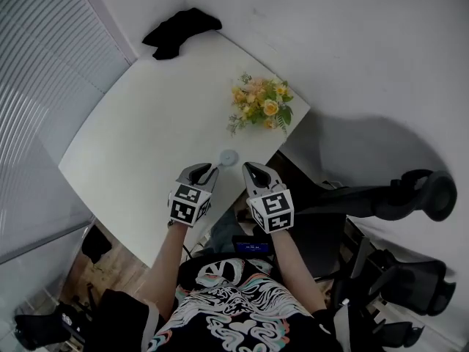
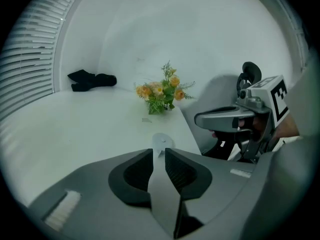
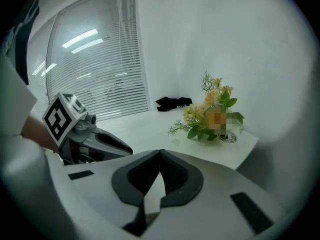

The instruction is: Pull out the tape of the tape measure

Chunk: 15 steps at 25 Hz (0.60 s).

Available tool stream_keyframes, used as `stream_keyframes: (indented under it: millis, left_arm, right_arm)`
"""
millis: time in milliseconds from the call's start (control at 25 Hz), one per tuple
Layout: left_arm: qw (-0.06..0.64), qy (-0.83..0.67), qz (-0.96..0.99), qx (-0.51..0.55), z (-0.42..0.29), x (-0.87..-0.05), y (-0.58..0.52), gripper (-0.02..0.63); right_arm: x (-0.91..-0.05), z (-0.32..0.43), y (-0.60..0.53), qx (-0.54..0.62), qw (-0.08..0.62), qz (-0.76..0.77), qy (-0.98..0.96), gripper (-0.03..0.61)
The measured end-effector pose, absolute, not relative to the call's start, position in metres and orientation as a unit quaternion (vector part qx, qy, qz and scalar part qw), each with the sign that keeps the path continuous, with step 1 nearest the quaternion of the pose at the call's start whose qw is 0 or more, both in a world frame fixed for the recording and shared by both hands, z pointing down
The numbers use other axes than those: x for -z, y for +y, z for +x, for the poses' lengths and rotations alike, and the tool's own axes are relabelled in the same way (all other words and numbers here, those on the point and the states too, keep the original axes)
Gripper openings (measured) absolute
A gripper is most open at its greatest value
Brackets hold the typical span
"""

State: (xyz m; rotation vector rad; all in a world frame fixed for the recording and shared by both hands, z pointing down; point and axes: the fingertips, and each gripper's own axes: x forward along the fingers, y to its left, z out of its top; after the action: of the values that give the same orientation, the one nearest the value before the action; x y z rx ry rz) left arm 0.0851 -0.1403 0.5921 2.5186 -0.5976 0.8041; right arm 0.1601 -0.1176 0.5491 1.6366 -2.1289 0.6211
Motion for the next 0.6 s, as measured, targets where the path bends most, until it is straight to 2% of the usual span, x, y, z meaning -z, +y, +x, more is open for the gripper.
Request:
stream_keyframes:
  millis: [600]
  left_arm:
    - [0.129, -0.155, 0.914, -0.353, 0.11, -0.61, -0.14, 0.075]
  right_arm:
    - [-0.578, 0.149, -0.147, -0.239, 0.211, 0.545, -0.776, 0.003]
